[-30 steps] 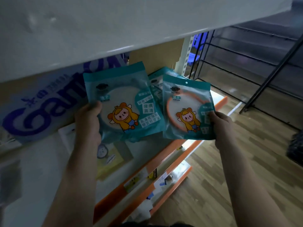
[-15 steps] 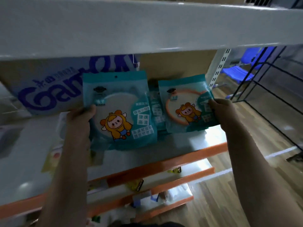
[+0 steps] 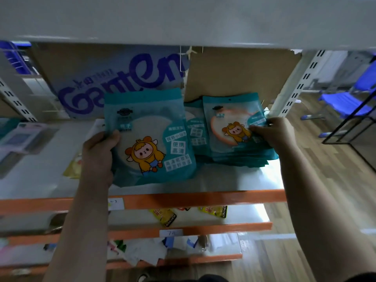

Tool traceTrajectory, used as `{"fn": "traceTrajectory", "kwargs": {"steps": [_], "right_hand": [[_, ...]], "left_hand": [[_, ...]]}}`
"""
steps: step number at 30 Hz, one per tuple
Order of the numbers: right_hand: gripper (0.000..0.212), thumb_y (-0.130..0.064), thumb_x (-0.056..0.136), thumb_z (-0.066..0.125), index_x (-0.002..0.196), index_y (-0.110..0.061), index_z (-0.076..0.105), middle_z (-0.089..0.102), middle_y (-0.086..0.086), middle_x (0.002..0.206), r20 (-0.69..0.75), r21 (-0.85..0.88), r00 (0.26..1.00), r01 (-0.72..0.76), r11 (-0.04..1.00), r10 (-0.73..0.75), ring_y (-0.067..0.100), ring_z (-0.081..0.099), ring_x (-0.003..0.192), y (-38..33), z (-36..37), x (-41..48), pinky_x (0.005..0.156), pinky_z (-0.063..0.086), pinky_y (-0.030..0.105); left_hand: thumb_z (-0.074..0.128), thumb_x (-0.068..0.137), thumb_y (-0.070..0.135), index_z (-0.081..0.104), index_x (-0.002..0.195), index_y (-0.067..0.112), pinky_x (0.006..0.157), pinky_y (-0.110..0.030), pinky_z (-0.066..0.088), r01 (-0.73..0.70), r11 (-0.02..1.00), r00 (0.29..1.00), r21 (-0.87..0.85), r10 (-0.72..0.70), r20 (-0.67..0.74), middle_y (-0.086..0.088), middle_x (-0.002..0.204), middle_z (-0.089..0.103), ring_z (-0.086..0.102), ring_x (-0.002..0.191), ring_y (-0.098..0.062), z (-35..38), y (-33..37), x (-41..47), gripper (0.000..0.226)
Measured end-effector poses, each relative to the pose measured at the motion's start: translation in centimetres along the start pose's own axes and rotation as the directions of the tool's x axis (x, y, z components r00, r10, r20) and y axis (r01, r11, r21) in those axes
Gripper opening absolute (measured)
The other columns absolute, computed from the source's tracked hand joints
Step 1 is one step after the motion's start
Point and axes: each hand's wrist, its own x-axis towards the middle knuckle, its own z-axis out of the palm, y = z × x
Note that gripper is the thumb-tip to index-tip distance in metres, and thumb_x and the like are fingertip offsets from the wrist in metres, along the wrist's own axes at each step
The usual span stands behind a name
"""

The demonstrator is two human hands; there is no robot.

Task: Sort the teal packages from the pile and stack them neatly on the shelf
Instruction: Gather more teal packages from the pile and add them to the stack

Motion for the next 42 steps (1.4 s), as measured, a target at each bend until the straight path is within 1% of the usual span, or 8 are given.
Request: {"fn": "traceTrajectory", "kwargs": {"steps": [4, 8, 14, 19, 24, 32, 38, 42], "right_hand": [[0.057, -0.047, 0.072, 0.08, 0.108, -0.004, 0.07, 0.067, 0.011, 0.095, -0.046, -0.136, 0.995, 0.077, 0.988, -0.084, 0.017, 0.061, 0.069, -0.1, 0.0, -0.6, 0.048, 0.041, 0.022], [0.049, -0.039, 0.079, 0.076, 0.118, -0.011, 0.066, 0.061, 0.014, 0.114, -0.163, -0.174, 0.973, 0.134, 0.975, -0.163, 0.029, 0.06, 0.097, -0.3, 0.1, -2.8, 0.069, 0.044, 0.029], [0.016, -0.028, 0.088, 0.067, 0.1, -0.017, 0.068, 0.066, 0.001, 0.088, -0.084, -0.113, 0.935, 0.334, 0.936, -0.344, 0.016, 0.059, 0.073, 0.4, 0.2, -8.1, 0.054, 0.04, 0.024], [0.003, -0.014, 0.085, 0.069, 0.088, -0.015, 0.068, 0.059, -0.011, 0.075, 0.063, 0.01, 0.807, 0.588, 0.809, -0.588, 0.001, 0.052, 0.061, 0.7, 2.7, -12.6, 0.056, 0.039, 0.014], [0.011, -0.017, 0.086, 0.067, 0.096, -0.015, 0.071, 0.064, 0.0, 0.092, 0.25, 0.029, 0.81, 0.541, 0.841, -0.53, 0.017, 0.057, 0.081, 2.2, 6.0, -13.9, 0.067, 0.047, 0.028], [0.014, -0.018, 0.082, 0.071, 0.095, -0.012, 0.072, 0.064, 0.006, 0.094, 0.235, -0.051, 0.802, 0.575, 0.817, -0.549, 0.025, 0.055, 0.086, 2.8, 6.9, -14.1, 0.066, 0.046, 0.033], [0.014, -0.019, 0.083, 0.071, 0.096, -0.012, 0.073, 0.065, 0.005, 0.096, 0.242, -0.055, 0.795, 0.584, 0.81, -0.557, 0.024, 0.055, 0.087, 2.7, 7.2, -14.1, 0.067, 0.048, 0.033], [0.013, -0.017, 0.087, 0.068, 0.098, -0.01, 0.07, 0.065, 0.008, 0.095, 0.253, 0.042, 0.74, 0.635, 0.772, -0.622, 0.022, 0.059, 0.081, 1.1, 8.0, -14.7, 0.064, 0.052, 0.033]], "left_hand": [[0.062, 0.089, 0.008, 0.07, 0.085, 0.019, 0.052, -0.02, 0.054, 0.0, 1.0, 1.0, -0.006, 0.0, 0.001, 0.007, 0.068, 0.074, 0.069, 0.062, -0.009, 0.6, 0.1, -0.1, 0.014], [0.064, 0.089, 0.01, 0.07, 0.092, 0.014, 0.057, -0.023, 0.055, 0.016, 1.0, 0.999, 0.021, -0.016, 0.027, 0.004, 0.073, 0.073, 0.07, 0.065, -0.01, 2.4, 0.3, 1.1, 0.007], [0.063, 0.09, 0.015, 0.065, 0.107, 0.014, 0.07, -0.031, 0.055, 0.027, 0.993, 0.994, 0.114, -0.04, 0.105, -0.002, 0.093, 0.07, 0.068, 0.083, -0.016, 5.9, 0.2, 3.7, 0.017], [0.075, 0.081, 0.021, 0.068, 0.097, 0.013, 0.071, -0.033, 0.056, -0.015, 0.943, 0.982, 0.332, -0.049, 0.183, -0.011, 0.098, 0.072, 0.07, 0.087, -0.023, 7.0, 0.1, 5.7, 0.019], [0.084, 0.07, 0.028, 0.068, 0.084, 0.021, 0.076, -0.039, 0.059, -0.057, 0.886, 0.991, 0.46, -0.006, 0.134, -0.006, 0.089, 0.074, 0.072, 0.081, -0.02, 7.1, -1.0, 6.6, 0.022], [0.084, 0.066, 0.042, 0.061, 0.071, 0.027, 0.08, -0.045, 0.058, -0.099, 0.796, 0.994, 0.597, 0.106, 0.023, 0.001, 0.086, 0.07, 0.069, 0.083, -0.021, 7.8, -2.6, 6.7, 0.028], [0.068, 0.083, 0.047, 0.07, 0.106, 0.017, 0.076, -0.031, 0.045, -0.194, 0.721, 0.979, 0.665, 0.189, 0.081, 0.005, 0.093, 0.063, 0.058, 0.089, -0.015, 6.3, -2.9, 6.4, 0.038], [0.05, 0.097, 0.04, 0.061, 0.085, 0.027, 0.065, -0.017, 0.039, -0.251, 0.711, 0.958, 0.657, 0.28, 0.064, 0.01, 0.079, 0.059, 0.052, 0.071, 0.0, 2.7, -3.9, 4.2, 0.021]]}}
